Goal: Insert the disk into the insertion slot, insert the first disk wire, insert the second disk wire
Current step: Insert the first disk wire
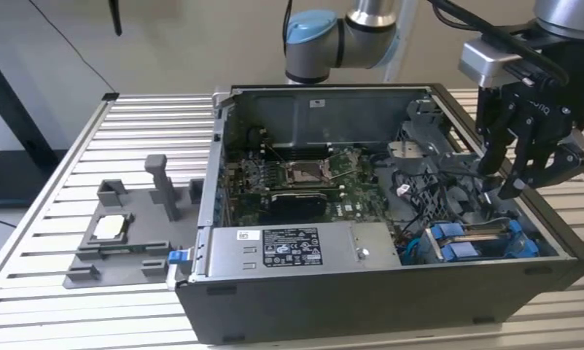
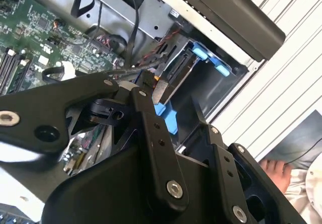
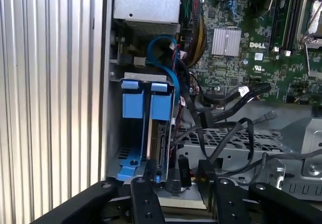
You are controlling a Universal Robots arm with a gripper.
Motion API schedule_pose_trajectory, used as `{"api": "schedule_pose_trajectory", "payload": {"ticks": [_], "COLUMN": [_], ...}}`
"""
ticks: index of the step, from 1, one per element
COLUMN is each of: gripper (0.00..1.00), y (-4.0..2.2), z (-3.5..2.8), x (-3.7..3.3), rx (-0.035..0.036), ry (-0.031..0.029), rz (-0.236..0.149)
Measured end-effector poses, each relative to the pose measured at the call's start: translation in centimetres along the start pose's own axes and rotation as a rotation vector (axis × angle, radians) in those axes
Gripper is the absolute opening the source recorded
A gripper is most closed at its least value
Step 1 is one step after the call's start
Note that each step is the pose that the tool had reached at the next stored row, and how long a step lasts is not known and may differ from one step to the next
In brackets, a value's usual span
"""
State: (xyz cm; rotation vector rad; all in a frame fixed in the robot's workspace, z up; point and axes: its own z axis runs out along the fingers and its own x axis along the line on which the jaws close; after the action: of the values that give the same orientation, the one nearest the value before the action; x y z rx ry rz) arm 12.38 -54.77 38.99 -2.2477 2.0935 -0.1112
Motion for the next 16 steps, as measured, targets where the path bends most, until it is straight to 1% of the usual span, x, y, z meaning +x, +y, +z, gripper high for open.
{"api": "schedule_pose_trajectory", "payload": {"ticks": [2, 6, 12, 14, 15, 16], "gripper": [0.47, 0.47, 0.47, 0.45, 0.38, 0.38], "y": [0.04, 0.22, 0.22, 0.22, 0.22, 0.22], "z": [0.03, 0.15, 0.16, 0.16, 0.17, 0.17], "x": [-0.03, -0.18, -0.23, -0.24, -0.25, -0.26], "rx": [0.0009, 0.003, 0.0031, 0.0031, 0.0031, 0.0031], "ry": [-0.0002, 0.0014, 0.0015, 0.0015, 0.0016, 0.0015], "rz": [-0.004, -0.004, -0.004, -0.004, -0.004, -0.004]}}
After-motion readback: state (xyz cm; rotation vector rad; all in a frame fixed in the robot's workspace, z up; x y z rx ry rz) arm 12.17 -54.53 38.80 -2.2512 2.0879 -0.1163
